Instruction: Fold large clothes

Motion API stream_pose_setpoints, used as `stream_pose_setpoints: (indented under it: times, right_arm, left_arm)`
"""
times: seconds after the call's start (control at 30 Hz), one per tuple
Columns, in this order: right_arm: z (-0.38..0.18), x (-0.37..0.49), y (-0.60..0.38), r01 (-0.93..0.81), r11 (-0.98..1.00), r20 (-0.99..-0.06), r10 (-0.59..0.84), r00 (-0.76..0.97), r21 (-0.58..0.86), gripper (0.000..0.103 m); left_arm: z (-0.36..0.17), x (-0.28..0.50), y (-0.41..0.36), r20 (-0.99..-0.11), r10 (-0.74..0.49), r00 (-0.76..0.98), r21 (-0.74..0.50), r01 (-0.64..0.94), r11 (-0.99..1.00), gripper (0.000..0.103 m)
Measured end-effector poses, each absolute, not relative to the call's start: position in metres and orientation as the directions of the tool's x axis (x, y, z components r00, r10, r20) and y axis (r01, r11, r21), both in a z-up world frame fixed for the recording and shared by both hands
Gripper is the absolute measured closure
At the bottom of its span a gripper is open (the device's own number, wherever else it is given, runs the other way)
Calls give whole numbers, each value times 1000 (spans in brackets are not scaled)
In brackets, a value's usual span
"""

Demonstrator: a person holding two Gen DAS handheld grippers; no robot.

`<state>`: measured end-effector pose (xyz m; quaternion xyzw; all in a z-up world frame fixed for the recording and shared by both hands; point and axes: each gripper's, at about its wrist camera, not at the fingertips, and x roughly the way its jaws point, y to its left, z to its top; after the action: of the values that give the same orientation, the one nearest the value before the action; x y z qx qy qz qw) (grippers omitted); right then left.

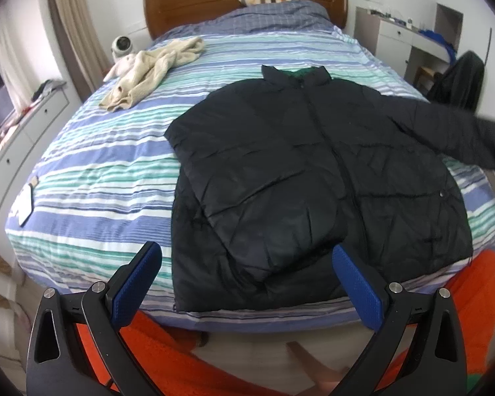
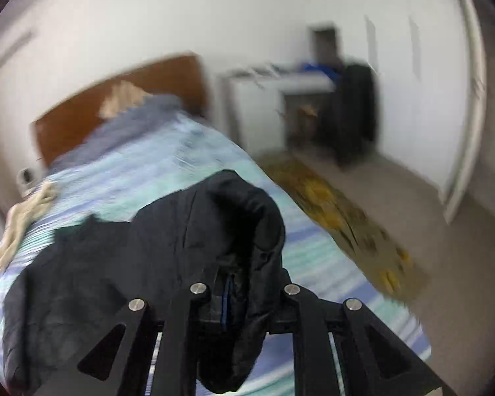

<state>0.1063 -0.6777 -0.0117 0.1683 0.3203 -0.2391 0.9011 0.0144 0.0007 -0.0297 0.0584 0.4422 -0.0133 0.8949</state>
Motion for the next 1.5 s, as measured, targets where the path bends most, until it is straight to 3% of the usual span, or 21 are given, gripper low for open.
stream_pose_setpoints:
  times: [0.17, 0.27, 0.3, 0.37, 0.4, 0.53, 0.7, 0.77, 0.83, 1.0, 1.2, 1.27, 1.3, 1.33, 1.4, 1.5]
  right_arm:
    - [-122, 117, -711, 655, 730, -801, -268, 535, 193, 89]
    - [-151, 105, -734, 682, 677, -807, -221, 548, 278, 81]
    - [-154, 99, -738, 687, 652, -795, -209, 569, 320, 77]
    - [-154, 85, -755, 718, 586, -787, -208, 581, 376, 42]
    - [-151, 74, -760, 726, 559, -776, -212, 593, 402, 40]
    - [-119, 52, -763, 700, 575, -721, -254, 645, 424, 40]
    - [-99, 74, -723, 436, 714, -606, -21, 795, 548, 40]
    - [-115, 85, -715, 452, 713, -655, 13, 756, 536, 40]
    - [-154, 99, -715, 562, 693, -773, -11, 635, 452, 43]
    - [-125, 100, -680, 577, 754, -766, -158, 624, 314, 41]
    - [-76, 78, -615, 438, 850, -701, -121, 703, 292, 41]
    - [-77, 77, -595, 412, 860, -690, -101, 716, 302, 41]
    - [-75, 75, -582, 389, 867, -683, -81, 726, 311, 41]
    - [-73, 73, -571, 372, 875, -677, -70, 732, 311, 41]
    - [-67, 65, -551, 338, 892, -668, -58, 742, 298, 41]
    - [-58, 59, -522, 282, 924, -652, -49, 756, 258, 41]
  left_arm:
    - [-29, 14, 5, -794, 60, 604, 121, 61, 991, 0]
    - [-32, 16, 12, -801, 84, 593, 135, 42, 990, 0]
    - [-33, 17, 14, -801, 89, 591, 139, 38, 990, 0]
    - [-36, 19, 18, -802, 109, 587, 154, 26, 988, 0]
    - [-37, 20, 19, -803, 116, 585, 160, 24, 987, 0]
    - [-45, 28, 18, -810, 122, 574, 171, 31, 985, 0]
    - [-51, 39, 5, -807, 75, 586, 168, 106, 980, 0]
    - [-51, 43, -3, -804, 44, 593, 180, 172, 968, 0]
    - [-49, 43, -8, -801, 28, 598, 203, 227, 953, 0]
    - [-53, 36, -25, -785, -14, 619, 302, 402, 865, 0]
    - [-107, 62, -58, -829, -25, 558, 361, 569, 739, 0]
    - [-128, 82, -60, -840, 17, 542, 372, 554, 745, 9]
    - [-127, 87, -57, -848, -3, 530, 342, 553, 760, 34]
    - [-121, 92, -52, -846, 1, 534, 333, 527, 782, 67]
    - [-97, 102, -34, -837, -4, 547, 305, 473, 827, 77]
    - [-50, 114, 6, -792, -9, 611, 262, 353, 898, 78]
